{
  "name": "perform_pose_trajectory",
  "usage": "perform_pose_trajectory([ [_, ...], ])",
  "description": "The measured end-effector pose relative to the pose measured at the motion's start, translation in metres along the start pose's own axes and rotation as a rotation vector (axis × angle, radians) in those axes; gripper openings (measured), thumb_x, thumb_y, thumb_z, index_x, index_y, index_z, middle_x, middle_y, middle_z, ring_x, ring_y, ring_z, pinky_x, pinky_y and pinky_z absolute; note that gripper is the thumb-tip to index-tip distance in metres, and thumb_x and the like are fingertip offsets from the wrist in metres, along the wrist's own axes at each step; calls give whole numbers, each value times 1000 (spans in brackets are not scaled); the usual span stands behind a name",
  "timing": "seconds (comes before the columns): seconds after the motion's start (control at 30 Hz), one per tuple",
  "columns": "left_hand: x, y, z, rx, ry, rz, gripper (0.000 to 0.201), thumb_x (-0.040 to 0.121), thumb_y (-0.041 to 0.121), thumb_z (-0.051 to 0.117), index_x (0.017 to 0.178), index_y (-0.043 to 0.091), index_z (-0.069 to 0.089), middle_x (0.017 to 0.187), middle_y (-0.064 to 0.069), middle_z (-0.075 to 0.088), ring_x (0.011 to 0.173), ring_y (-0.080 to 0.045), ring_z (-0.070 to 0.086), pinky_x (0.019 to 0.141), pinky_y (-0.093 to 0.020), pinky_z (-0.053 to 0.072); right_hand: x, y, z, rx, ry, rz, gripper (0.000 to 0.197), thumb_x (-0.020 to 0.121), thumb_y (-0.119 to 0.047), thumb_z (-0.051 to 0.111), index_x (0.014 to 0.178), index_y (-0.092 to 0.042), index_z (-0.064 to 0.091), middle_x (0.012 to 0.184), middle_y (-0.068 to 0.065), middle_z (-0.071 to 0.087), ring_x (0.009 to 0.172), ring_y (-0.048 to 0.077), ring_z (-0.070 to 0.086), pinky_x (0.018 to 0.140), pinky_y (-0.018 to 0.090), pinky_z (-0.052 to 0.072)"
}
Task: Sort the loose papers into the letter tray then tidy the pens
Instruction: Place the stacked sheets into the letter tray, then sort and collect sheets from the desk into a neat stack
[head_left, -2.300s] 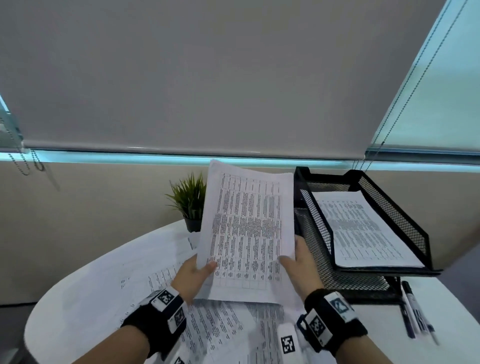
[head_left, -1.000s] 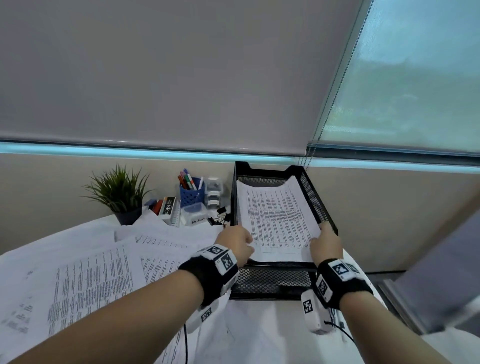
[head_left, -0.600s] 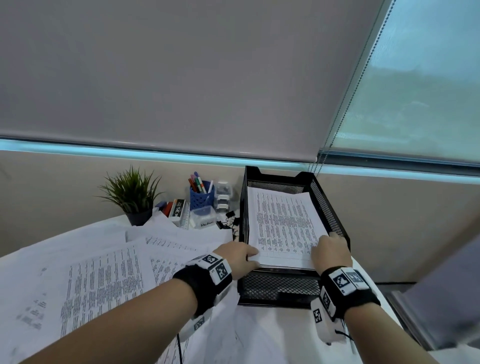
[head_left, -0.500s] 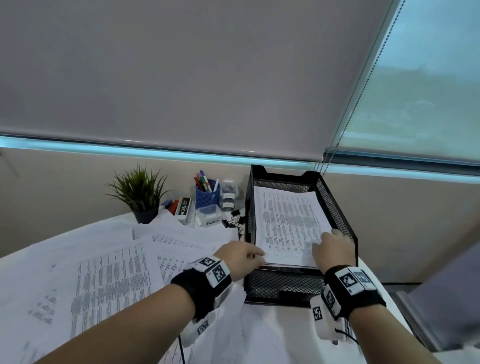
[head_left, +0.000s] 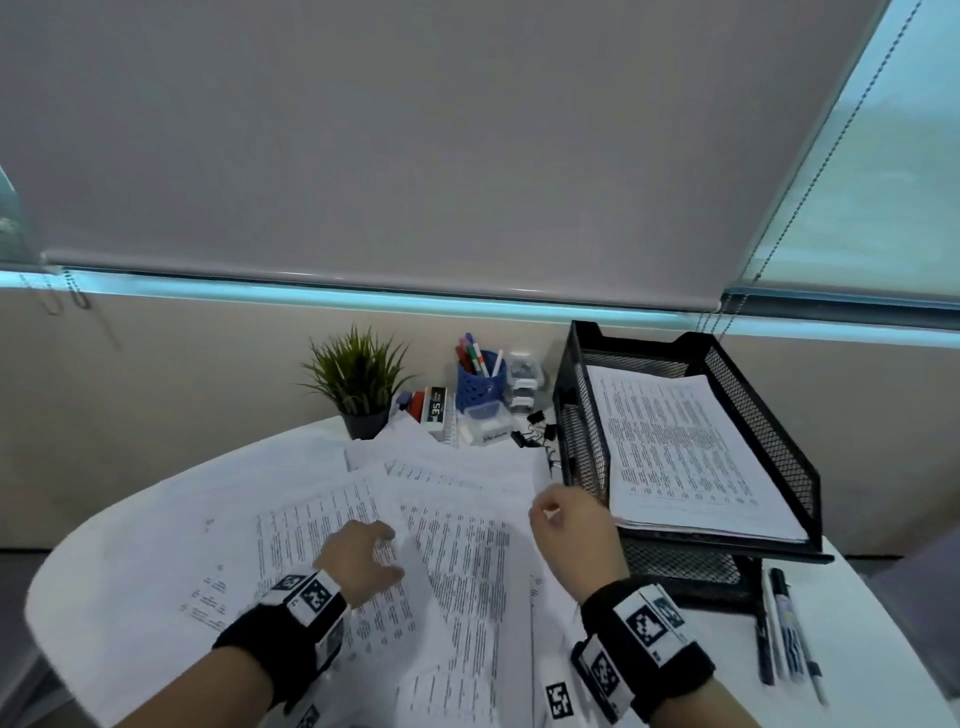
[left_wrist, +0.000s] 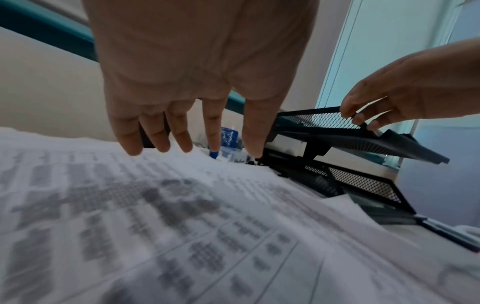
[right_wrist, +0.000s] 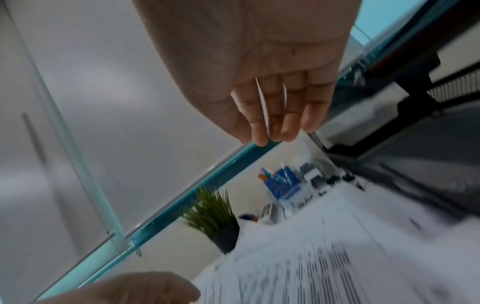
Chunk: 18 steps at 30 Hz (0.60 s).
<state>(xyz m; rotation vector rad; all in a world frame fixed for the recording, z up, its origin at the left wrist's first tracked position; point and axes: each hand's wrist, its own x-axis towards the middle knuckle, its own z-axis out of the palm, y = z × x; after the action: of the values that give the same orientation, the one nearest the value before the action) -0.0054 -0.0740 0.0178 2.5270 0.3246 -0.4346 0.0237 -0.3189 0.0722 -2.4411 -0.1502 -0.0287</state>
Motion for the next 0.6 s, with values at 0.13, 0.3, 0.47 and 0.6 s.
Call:
perform_pose_trajectory([
  [0.13,-1,-40,2,102,-32,-31,83,74,51,67,143,23,30,146,-6,32,133,-22,35,108,-33,35,-4,6,44,-24,-177,129,4,90,-22,55,93,-19,56,106,2,59,86,15,57,76,24,45],
  [0.3,-8,-76,2,209,-23,-97,99,70,65,61,148,28,12,156,-6,9,144,-26,10,116,-47,19,-13,20,77,-44,-301,303,28,90,-26,58,114,-14,54,122,4,51,91,13,51,75,20,37],
  [0.47,-19,-108,1,270,-61,-109,99,75,72,49,149,28,1,158,-3,-5,146,-27,-1,114,-55,12,-18,24,97,-48,-318,424,21,85,-23,62,103,-21,49,124,9,50,100,19,52,74,22,39],
  [0.6,-24,-115,5,306,-97,-60,99,77,77,36,148,26,-10,156,-5,-15,145,-28,-9,114,-54,3,-19,29,101,-30,-281,453,20,83,-11,61,98,-21,51,119,12,51,91,19,52,56,11,34],
])
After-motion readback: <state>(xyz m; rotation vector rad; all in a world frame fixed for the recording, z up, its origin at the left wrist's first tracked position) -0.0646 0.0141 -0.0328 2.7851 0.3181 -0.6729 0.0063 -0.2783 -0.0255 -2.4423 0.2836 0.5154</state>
